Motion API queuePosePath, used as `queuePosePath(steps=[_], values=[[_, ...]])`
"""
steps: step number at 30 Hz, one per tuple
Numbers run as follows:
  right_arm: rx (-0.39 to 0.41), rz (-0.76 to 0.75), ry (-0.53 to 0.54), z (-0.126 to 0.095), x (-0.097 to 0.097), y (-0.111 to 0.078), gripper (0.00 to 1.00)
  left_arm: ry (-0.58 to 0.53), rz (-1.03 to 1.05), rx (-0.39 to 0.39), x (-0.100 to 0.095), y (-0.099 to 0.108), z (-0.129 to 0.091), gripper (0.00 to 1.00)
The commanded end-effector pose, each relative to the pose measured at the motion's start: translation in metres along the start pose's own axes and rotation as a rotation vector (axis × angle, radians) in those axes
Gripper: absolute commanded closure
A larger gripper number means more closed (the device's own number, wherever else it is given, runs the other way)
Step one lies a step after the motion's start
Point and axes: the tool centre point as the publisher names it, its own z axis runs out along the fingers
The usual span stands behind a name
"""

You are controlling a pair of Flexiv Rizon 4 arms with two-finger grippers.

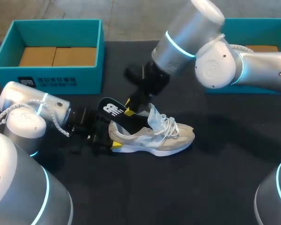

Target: Take the shoe out of the shoebox, open the shoe tongue, remove and reinsert the insole, then place the shoe into the shoebox

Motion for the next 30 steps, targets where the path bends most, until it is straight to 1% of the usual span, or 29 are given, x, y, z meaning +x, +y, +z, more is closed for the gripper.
queuePosePath(steps=[1,3,8,17,24,27,30], values=[[-0.048,-0.028,0.058,-0.004,0.001,-0.008,0.64,0.000,0.000,-0.002,0.000,0.002,0.000,1.00],[-0.029,-0.034,0.079,-0.003,0.003,-0.009,0.62,0.000,0.000,-0.002,0.000,0.002,0.000,1.00],[-0.010,-0.028,0.111,0.001,0.003,-0.015,0.63,0.000,0.000,-0.002,0.000,0.002,0.000,1.00],[-0.011,-0.030,0.135,0.010,0.005,-0.016,0.62,0.000,0.000,-0.002,0.000,0.002,0.000,1.00],[-0.017,-0.031,0.151,0.016,0.007,-0.015,0.63,0.000,0.000,-0.002,0.000,0.002,0.000,1.00],[-0.014,-0.033,0.157,0.018,0.007,-0.015,0.65,0.000,0.000,-0.002,0.000,0.002,0.000,1.00],[-0.012,-0.034,0.160,0.019,0.007,-0.015,0.72,0.000,0.000,-0.002,0.000,0.002,0.000,1.00]])
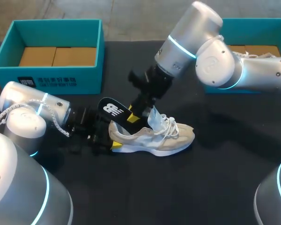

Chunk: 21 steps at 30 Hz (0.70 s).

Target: Take the shoe out of the shoebox, open the shoe tongue, remove and reinsert the insole, then place the shoe into the shoebox

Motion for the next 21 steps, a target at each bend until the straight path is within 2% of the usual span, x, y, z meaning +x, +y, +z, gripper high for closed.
queuePosePath(steps=[1,3,14,21], values=[[0.003,0.001,0.004,0.003,-0.004,0.001,0.83,0.000,0.000,-0.002,0.000,0.002,0.000,1.00],[0.001,0.005,0.003,0.003,-0.004,0.001,1.00,0.000,0.000,-0.002,0.000,0.002,0.000,1.00],[-0.063,0.018,-0.019,-0.007,0.000,0.018,1.00,0.000,0.000,-0.002,0.000,0.002,0.000,1.00],[-0.115,0.064,-0.087,-0.029,0.001,0.039,1.00,0.000,0.000,-0.002,0.000,0.002,0.000,1.00]])
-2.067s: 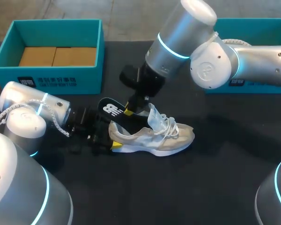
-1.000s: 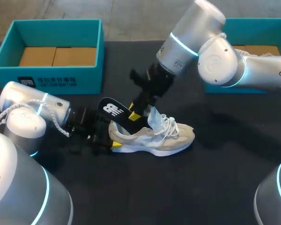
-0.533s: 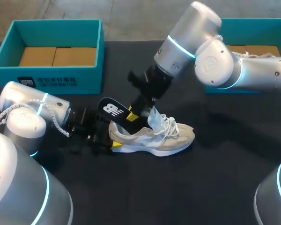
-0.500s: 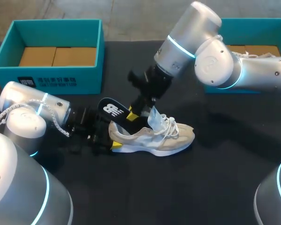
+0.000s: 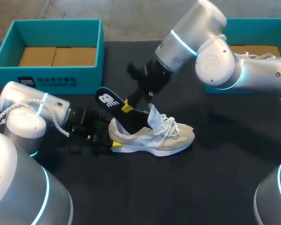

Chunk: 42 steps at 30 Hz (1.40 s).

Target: Take the shoe out of the shoebox, open the shoe tongue, remove and reinsert the insole, then place the shoe into the shoebox

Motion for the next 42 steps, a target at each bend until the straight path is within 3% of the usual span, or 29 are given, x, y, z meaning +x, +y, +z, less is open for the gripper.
queuePosePath(steps=[1,11,23,37,42], values=[[-0.017,0.009,-0.045,-0.015,0.010,0.010,1.00,0.000,0.000,-0.002,0.000,0.002,0.000,1.00],[-0.155,0.080,-0.180,-0.053,0.014,0.055,1.00,0.000,0.000,-0.002,0.000,0.002,0.000,1.00],[-0.278,0.178,-0.265,-0.076,0.022,0.116,1.00,0.000,0.000,-0.002,0.000,0.002,0.000,1.00],[-0.316,0.211,-0.335,-0.100,0.040,0.156,1.00,0.000,0.000,-0.002,0.000,0.002,0.000,1.00],[-0.316,0.211,-0.335,-0.100,0.040,0.156,1.00,0.000,0.000,-0.002,0.000,0.002,0.000,1.00]])
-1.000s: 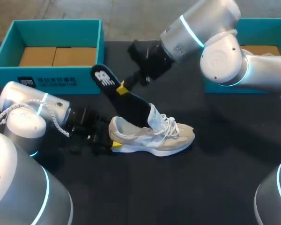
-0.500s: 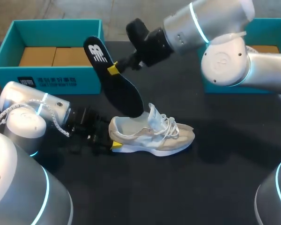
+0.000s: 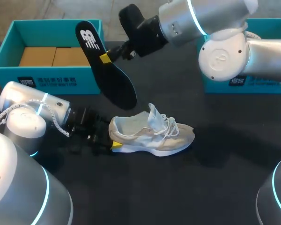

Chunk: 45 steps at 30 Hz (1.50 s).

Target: Take the shoe out of the shoebox, open the shoe tongue, remove and reinsert the insole, then place the shoe into the shoebox

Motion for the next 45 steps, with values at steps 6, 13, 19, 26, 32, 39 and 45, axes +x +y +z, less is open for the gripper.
queuePosePath(steps=[6,13,19,26,32,39,45], values=[[0.003,0.002,-0.025,-0.001,0.003,0.000,1.00,0.000,0.000,-0.002,0.000,0.002,0.000,1.00],[0.003,0.002,-0.025,-0.001,0.003,0.000,1.00,0.000,0.000,-0.002,0.000,0.002,0.000,1.00],[-0.049,0.058,0.008,-0.017,-0.001,0.008,1.00,0.000,0.000,-0.002,0.000,0.002,0.000,1.00],[-0.156,0.171,0.109,-0.056,-0.002,0.025,1.00,0.000,0.000,-0.002,0.000,0.002,0.000,1.00],[-0.183,0.206,0.170,-0.091,0.000,0.039,1.00,0.000,0.000,-0.002,0.000,0.002,0.000,1.00],[-0.197,0.225,0.180,-0.123,0.006,0.052,1.00,0.000,0.000,-0.002,0.000,0.002,0.000,1.00],[-0.221,0.250,0.190,-0.148,0.018,0.059,1.00,0.000,0.000,-0.002,0.000,0.002,0.000,1.00]])
